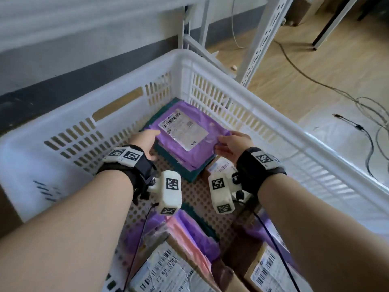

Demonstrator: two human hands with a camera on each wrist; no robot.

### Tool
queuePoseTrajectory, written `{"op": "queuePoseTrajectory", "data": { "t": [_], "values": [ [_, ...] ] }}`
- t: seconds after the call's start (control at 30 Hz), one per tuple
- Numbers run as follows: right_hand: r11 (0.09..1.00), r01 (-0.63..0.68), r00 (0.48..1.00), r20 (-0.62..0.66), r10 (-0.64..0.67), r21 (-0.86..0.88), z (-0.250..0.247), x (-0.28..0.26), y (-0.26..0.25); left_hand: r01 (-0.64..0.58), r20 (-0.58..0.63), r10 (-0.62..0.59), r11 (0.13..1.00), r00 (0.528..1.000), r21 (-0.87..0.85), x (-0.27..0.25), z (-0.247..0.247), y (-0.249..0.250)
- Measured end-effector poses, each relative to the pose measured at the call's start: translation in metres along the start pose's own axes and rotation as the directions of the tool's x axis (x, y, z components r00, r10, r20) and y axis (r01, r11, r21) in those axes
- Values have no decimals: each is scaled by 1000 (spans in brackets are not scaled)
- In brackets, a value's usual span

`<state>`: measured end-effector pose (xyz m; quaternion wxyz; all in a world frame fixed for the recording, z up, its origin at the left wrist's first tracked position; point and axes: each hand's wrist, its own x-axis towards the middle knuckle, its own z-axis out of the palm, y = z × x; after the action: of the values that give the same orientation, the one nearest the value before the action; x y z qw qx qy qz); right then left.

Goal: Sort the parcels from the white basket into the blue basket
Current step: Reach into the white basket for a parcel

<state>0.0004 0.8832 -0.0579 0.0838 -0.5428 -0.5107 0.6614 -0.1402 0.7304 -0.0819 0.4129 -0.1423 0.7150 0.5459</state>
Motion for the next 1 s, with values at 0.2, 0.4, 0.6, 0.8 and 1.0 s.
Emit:
{"op": "queuePoseTrajectory", "data": {
  "t": [0.2,0.4,0.6,0.8,1.0],
  "values": [
    [997,-79,996,-34,80,25,-6,34,15,126,122,-135,989,983,74,33,28,-22],
    [989,-74,997,5,75,-124,-11,42,28,59,111,-68,995,992,84,34,36,-20],
    [966,-31,999,1,32,-258,-22,25,20,75,167,-92,991,982,109,12,37,-15],
    [952,-27,1000,-9,26,-305,-44,7,13,87,148,-99,993,984,81,-2,43,-23],
    [850,-59,988,-154,-27,-524,-95,-16,15,95,156,-125,978,980,185,-19,39,-20]
  ]
}}
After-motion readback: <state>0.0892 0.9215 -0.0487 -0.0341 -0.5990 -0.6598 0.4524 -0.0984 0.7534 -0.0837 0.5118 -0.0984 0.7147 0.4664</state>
